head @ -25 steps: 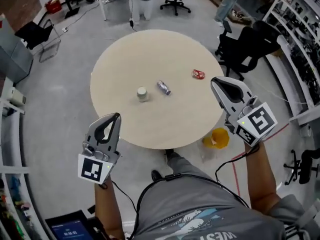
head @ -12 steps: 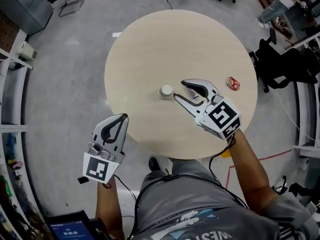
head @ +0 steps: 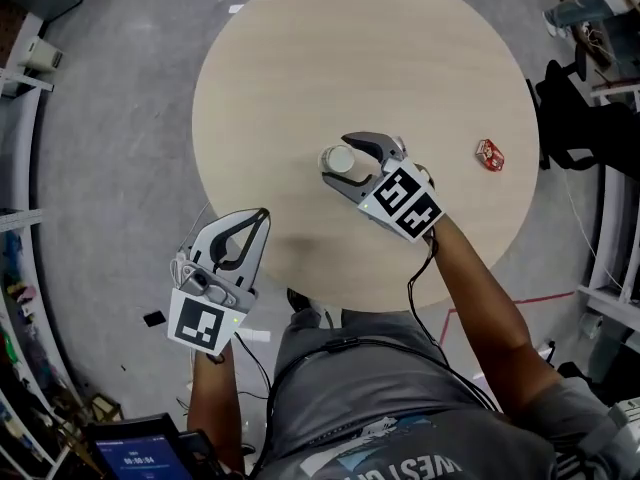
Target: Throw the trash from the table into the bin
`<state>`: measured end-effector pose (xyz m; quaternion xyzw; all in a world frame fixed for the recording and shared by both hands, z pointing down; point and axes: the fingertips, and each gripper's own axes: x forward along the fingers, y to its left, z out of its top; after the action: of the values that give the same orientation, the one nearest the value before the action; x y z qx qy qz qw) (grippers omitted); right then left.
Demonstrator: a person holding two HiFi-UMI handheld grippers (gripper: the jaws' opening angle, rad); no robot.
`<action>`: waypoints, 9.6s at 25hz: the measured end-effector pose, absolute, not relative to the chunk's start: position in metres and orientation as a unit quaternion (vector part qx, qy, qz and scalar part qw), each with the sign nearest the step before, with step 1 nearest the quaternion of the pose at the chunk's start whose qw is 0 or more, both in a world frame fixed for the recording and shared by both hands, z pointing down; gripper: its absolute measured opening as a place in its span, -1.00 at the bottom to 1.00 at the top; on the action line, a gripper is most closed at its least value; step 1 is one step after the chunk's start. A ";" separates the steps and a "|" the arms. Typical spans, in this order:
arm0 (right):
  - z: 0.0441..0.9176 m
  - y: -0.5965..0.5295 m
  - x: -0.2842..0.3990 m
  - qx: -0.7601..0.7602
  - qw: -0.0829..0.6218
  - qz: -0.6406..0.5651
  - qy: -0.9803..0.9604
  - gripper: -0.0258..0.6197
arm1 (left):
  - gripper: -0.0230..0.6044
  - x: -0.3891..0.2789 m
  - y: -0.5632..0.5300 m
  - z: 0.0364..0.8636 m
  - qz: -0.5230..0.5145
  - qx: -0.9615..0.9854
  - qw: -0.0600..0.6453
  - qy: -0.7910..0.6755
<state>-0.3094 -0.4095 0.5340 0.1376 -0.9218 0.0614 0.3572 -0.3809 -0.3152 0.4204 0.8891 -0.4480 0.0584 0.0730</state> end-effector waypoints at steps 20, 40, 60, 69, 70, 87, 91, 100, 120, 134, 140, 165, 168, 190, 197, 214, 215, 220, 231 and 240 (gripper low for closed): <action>0.547 -0.419 -0.301 0.168 0.373 0.021 -0.912 -0.09 | -0.79 -0.369 -0.306 0.427 0.058 0.887 0.075 -0.451; 0.285 -0.252 -0.253 0.292 0.238 -0.094 -0.922 -0.09 | -0.79 -0.352 -0.164 0.280 0.016 0.912 -0.052 -0.407; 0.215 -0.110 -0.198 0.387 0.211 -0.148 -0.885 -0.09 | -0.79 -0.320 -0.063 0.230 -0.010 0.936 -0.139 -0.324; 0.210 -0.051 -0.130 0.476 0.236 -0.116 -0.839 -0.09 | -0.79 -0.269 -0.041 0.218 -0.031 0.962 -0.144 -0.232; 0.214 -0.047 -0.119 0.486 0.239 -0.111 -0.833 -0.09 | -0.79 -0.261 -0.041 0.220 -0.032 0.964 -0.143 -0.222; 0.255 0.024 0.080 0.616 0.251 -0.014 -0.747 -0.09 | -0.79 -0.051 -0.026 0.239 -0.034 0.991 -0.117 -0.050; 0.290 0.026 0.163 0.639 0.233 0.013 -0.733 -0.09 | -0.79 0.042 -0.027 0.270 -0.010 0.992 -0.123 -0.005; 0.352 0.041 0.293 0.653 0.219 0.092 -0.719 -0.09 | -0.79 0.192 -0.007 0.322 0.047 0.994 -0.077 0.063; 0.747 0.012 0.454 0.622 0.215 0.289 -0.695 -0.09 | -0.79 0.391 -0.023 0.682 0.186 0.973 0.031 0.135; 0.904 -0.005 0.459 0.598 0.226 0.349 -0.686 -0.09 | -0.79 0.397 -0.024 0.807 0.245 0.956 0.022 0.161; 0.876 -0.004 0.463 0.610 0.234 0.340 -0.677 -0.08 | -0.79 0.396 -0.019 0.771 0.227 0.959 0.012 0.168; 0.512 0.034 0.368 0.670 0.190 0.228 -0.680 -0.89 | -0.79 0.245 -0.004 0.424 0.128 0.981 -0.088 0.120; 0.440 0.036 0.341 0.672 0.190 0.195 -0.688 -0.89 | -0.79 0.208 -0.008 0.348 0.058 0.996 -0.018 0.061; 0.302 -0.027 0.136 0.638 0.201 0.033 -0.743 -0.89 | -0.79 -0.066 -0.075 0.261 -0.030 0.990 -0.078 -0.117; 0.279 -0.042 0.041 0.613 0.211 0.005 -0.761 -0.89 | -0.79 -0.175 -0.075 0.247 -0.052 0.981 -0.084 -0.166; 0.308 -0.149 -0.081 0.495 0.250 0.000 -0.832 -0.89 | -0.79 -0.298 -0.101 0.270 -0.039 0.950 -0.060 -0.304; 0.315 -0.159 -0.083 0.487 0.252 0.006 -0.836 -0.89 | -0.79 -0.299 -0.104 0.273 -0.034 0.948 -0.056 -0.310; 0.372 -0.243 -0.113 0.439 0.269 0.051 -0.855 -0.88 | -0.79 -0.322 -0.151 0.301 0.000 0.940 -0.021 -0.342; 0.514 -0.394 -0.135 0.347 0.336 0.146 -0.863 -0.56 | -0.79 -0.291 -0.276 0.376 0.043 0.925 0.067 -0.371; 0.595 -0.458 -0.137 0.332 0.367 0.201 -0.845 -0.27 | -0.79 -0.285 -0.327 0.430 0.057 0.914 0.125 -0.382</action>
<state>-0.1370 -0.4584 0.5954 0.3320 -0.8453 0.2005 0.3674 -0.2846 -0.3271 0.4299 0.9137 -0.3824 0.0574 0.1252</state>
